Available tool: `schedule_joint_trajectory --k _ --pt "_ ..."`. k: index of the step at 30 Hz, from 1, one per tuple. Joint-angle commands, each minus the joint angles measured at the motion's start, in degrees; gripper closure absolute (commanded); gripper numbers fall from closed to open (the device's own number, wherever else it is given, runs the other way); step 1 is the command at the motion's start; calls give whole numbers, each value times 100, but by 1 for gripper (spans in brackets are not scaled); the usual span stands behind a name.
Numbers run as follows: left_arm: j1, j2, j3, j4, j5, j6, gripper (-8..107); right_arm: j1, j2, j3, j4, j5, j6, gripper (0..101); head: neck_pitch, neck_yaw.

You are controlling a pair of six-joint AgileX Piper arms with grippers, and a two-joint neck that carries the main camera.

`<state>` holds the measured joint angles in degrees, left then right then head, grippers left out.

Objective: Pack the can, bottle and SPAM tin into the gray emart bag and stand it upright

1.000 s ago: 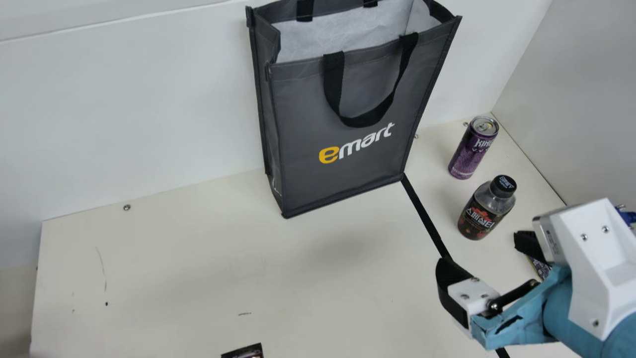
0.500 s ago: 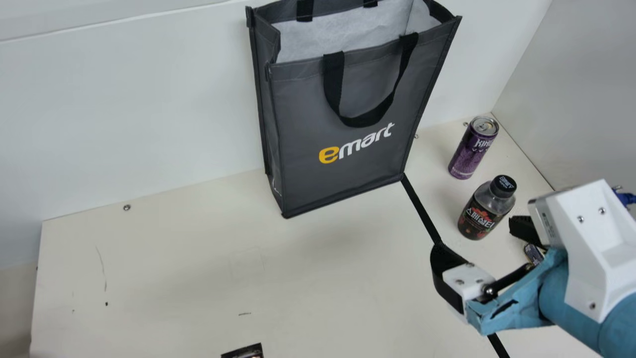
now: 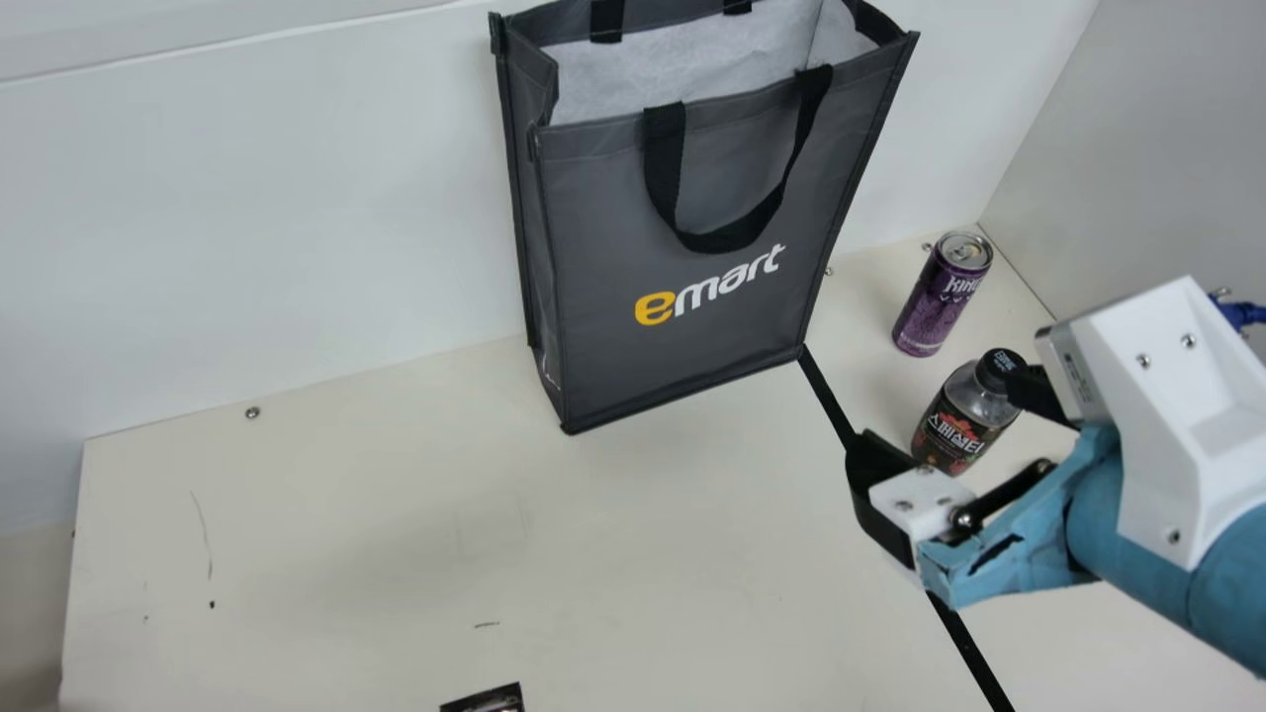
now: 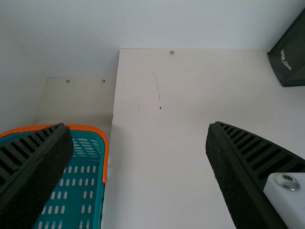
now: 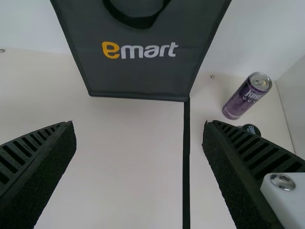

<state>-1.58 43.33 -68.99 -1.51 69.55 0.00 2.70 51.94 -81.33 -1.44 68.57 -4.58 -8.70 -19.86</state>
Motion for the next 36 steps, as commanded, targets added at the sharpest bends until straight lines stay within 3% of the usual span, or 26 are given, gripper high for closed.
schedule_joint_trajectory --k 1,18,36 --pt "0 0 0 0 0 0 9 0 69 -114 5 23 -78 6 -130 -14" --pt "0 0 0 0 0 0 9 -113 773 -1089 128 133 -874 6 -130 -14" --pt "0 0 0 0 0 0 9 -438 1622 -2024 614 133 -2031 6 -130 -14"
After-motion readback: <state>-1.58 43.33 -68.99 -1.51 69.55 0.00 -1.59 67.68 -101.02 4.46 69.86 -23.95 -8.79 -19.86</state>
